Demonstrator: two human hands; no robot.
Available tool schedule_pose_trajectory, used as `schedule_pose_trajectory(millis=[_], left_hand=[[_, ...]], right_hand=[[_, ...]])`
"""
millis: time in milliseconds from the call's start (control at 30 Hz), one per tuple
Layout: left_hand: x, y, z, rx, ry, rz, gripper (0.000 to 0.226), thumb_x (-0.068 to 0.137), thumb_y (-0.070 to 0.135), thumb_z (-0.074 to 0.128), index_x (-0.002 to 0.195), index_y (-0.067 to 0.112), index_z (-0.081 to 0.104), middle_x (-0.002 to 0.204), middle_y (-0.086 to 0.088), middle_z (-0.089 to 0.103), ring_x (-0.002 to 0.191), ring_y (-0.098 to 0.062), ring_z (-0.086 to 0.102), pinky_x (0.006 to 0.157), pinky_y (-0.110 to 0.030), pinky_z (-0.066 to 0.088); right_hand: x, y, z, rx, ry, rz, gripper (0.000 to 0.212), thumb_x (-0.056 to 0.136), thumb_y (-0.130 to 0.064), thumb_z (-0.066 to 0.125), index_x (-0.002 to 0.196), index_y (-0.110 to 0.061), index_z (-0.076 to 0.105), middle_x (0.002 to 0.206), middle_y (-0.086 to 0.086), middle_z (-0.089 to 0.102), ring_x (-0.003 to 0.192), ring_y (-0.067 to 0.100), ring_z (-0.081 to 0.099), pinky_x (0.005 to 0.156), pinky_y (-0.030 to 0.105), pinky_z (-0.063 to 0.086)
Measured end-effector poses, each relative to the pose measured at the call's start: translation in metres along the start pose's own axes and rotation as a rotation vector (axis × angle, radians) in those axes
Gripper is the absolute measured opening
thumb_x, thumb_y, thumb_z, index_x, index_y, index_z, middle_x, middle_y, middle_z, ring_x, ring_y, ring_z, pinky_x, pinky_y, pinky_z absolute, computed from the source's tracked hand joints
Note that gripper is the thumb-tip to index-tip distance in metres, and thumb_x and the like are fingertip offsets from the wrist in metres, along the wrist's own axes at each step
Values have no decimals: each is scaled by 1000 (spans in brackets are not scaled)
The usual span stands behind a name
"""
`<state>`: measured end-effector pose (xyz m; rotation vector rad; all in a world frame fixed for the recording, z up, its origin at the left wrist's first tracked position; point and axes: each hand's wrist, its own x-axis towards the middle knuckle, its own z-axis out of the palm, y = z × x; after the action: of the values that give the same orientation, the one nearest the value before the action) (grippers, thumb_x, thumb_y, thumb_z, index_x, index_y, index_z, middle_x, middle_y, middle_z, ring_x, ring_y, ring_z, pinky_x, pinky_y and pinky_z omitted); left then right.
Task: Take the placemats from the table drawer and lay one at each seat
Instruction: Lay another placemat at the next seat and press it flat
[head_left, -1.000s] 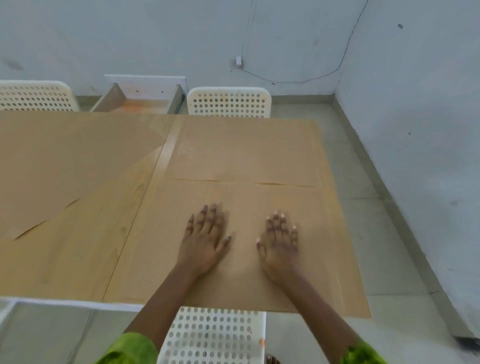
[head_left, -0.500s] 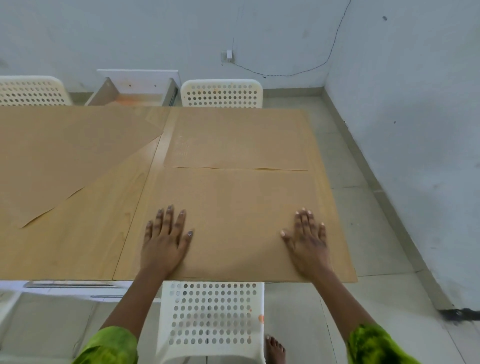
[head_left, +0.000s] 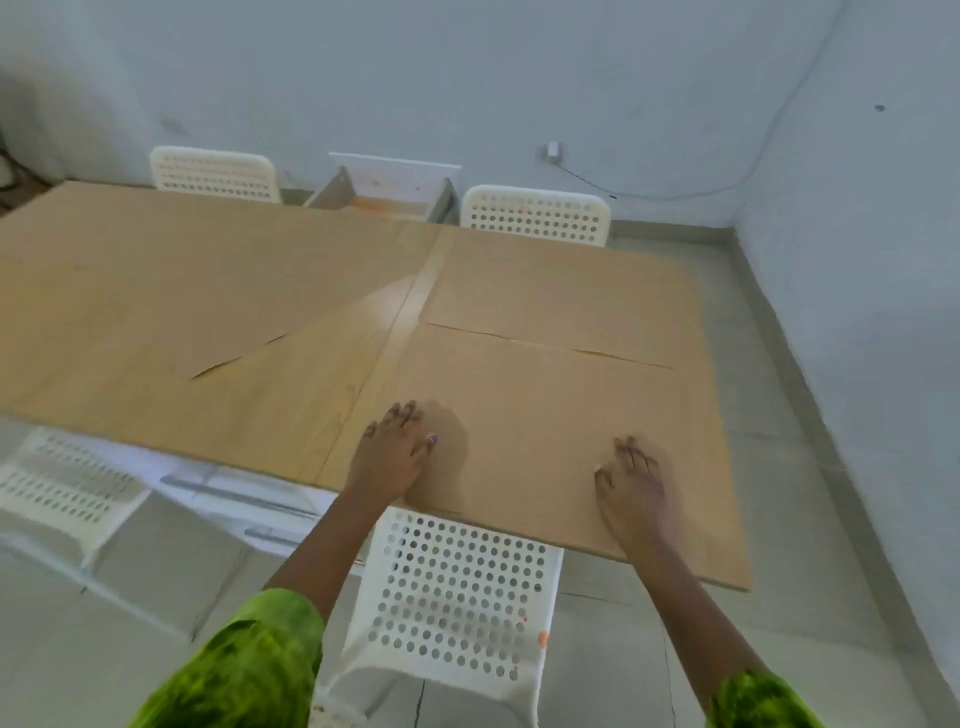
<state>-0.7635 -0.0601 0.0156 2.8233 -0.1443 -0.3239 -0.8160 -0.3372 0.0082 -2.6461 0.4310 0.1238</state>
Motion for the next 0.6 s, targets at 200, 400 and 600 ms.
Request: schedule_pose_trajectory(millis=[200,400,600], left_hand=[[-113,-89,-60,-507,315,-308,41,98,28,40,135,12,48,141,-5,49,130,-19,46,106,-31,34],[-136,-162,-75,-759,384,-387,31,96,25,44,121,15,59,120,-4,64,112,-17,57,97,-32,43],[-142,-171,-76,-879,344,-384,26,95,22,46,114,14,61,113,-5,65,105,-21,59,92,-35,45]], right_hand=[[-59,-150,40,428,-211,-224,35,91,-4,41,122,-9,57,129,6,57,118,20,52,95,27,37],[-93,-225,84,601,-355,-199,27,92,-7,39,108,-13,60,110,5,64,95,23,63,75,25,46],[-94,-234,94,657,-352,-190,20,93,-7,42,100,-15,59,99,4,63,76,13,61,64,21,43]])
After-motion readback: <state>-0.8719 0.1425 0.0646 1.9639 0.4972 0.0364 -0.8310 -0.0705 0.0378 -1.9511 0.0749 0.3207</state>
